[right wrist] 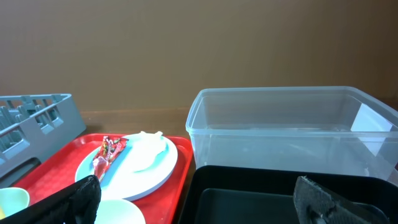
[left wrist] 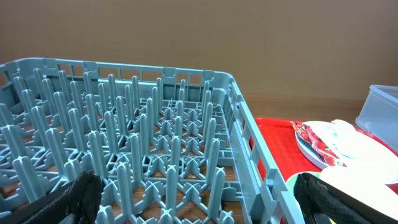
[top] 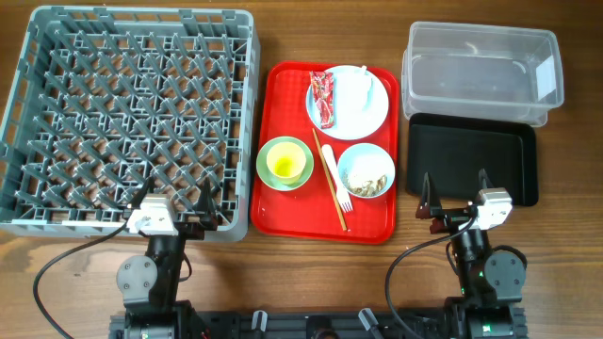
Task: Sort waste into correct bins and load items into the dishwasher rack
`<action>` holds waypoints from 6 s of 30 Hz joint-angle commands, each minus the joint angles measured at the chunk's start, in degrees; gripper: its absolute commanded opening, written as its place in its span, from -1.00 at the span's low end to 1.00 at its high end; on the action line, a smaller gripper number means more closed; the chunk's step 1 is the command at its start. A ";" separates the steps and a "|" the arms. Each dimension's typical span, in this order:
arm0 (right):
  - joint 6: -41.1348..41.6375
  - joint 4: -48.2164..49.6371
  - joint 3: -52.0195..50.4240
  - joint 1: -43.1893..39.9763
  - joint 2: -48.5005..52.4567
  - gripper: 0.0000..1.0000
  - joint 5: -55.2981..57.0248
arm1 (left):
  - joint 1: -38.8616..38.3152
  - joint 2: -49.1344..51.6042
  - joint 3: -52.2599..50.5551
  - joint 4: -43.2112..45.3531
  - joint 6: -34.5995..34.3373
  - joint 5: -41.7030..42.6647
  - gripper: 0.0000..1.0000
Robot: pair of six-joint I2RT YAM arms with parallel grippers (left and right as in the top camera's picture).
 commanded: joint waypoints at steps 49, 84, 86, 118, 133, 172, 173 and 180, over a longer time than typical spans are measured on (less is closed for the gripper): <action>-0.83 0.17 -0.04 -0.28 -0.50 0.99 -0.90 | 0.37 -0.31 -0.33 -0.15 0.72 0.87 1.00; 0.55 -43.89 81.00 1.46 78.44 0.99 -18.36 | 0.37 51.34 53.68 -43.06 -7.26 1.33 1.00; 0.26 -48.09 90.86 7.50 84.21 0.99 -9.49 | 0.37 51.36 53.68 -43.06 -7.26 1.31 1.00; 19.04 -55.41 110.55 -4.57 113.28 0.32 -0.79 | 0.37 51.36 53.66 -43.54 -7.23 1.31 1.00; 10.40 -52.26 105.90 19.41 120.96 0.50 0.00 | 0.37 51.36 53.66 -43.56 -7.26 1.31 1.00; 15.63 -61.57 107.43 -6.49 102.99 0.99 -13.88 | 0.37 51.36 53.66 -43.54 -7.23 1.31 1.00; 14.16 -64.63 107.43 -6.05 101.83 0.99 -13.86 | 0.37 51.36 53.66 -43.54 -7.23 1.31 1.00; 9.07 -79.41 97.98 -1.33 92.67 0.88 -14.45 | 0.37 51.36 53.66 -43.54 -7.23 1.31 1.00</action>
